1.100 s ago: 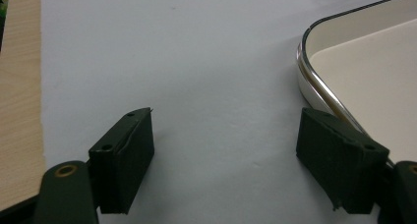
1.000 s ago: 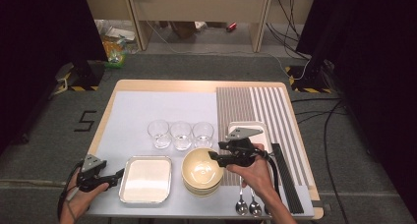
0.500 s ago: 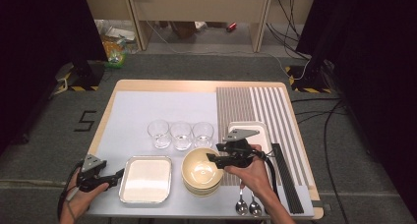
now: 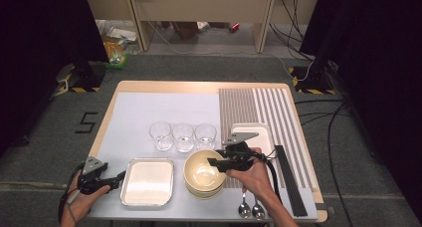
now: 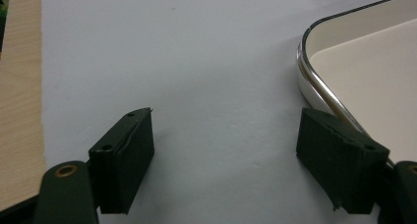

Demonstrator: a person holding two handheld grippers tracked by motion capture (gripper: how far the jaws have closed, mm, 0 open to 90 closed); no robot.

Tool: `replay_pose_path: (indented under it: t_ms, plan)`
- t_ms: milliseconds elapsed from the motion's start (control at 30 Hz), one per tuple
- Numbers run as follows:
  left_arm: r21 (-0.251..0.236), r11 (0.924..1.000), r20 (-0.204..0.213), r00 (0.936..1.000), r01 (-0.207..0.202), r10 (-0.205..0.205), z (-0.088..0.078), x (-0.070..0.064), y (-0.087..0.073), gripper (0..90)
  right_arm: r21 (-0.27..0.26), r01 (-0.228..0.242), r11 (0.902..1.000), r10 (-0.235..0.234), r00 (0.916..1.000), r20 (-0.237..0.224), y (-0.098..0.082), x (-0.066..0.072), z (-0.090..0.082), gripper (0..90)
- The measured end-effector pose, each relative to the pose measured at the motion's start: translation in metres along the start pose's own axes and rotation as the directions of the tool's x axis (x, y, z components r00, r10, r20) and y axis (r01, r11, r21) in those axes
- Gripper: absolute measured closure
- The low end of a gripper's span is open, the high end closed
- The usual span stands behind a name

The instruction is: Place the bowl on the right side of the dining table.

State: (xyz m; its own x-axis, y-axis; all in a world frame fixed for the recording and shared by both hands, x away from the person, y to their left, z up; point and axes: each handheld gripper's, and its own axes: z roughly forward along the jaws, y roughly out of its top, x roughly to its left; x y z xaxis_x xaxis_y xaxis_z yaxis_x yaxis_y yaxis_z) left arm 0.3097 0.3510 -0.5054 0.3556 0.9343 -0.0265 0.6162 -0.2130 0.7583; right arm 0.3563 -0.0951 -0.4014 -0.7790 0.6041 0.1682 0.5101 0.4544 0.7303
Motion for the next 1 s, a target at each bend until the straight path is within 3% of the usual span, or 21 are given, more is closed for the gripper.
replay_pose_path:
  t_ms: [533, 1000]
  plan:
    - [0.002, 1.0, 0.001, 1.0, -0.002, 0.002, 0.0, 0.0, 0.0, 20.7, 0.056, -0.01, 0.9984, 0.01, 0.9999, -0.004, 0.002, -0.004, 0.005, 67.5]
    - [0.002, 1.0, 0.0, 1.0, -0.002, 0.002, 0.0, 0.0, 0.0, 20.6, 0.087, 0.024, 0.9959, -0.025, 0.9997, 0.003, 0.003, -0.009, 0.013, 81.1]
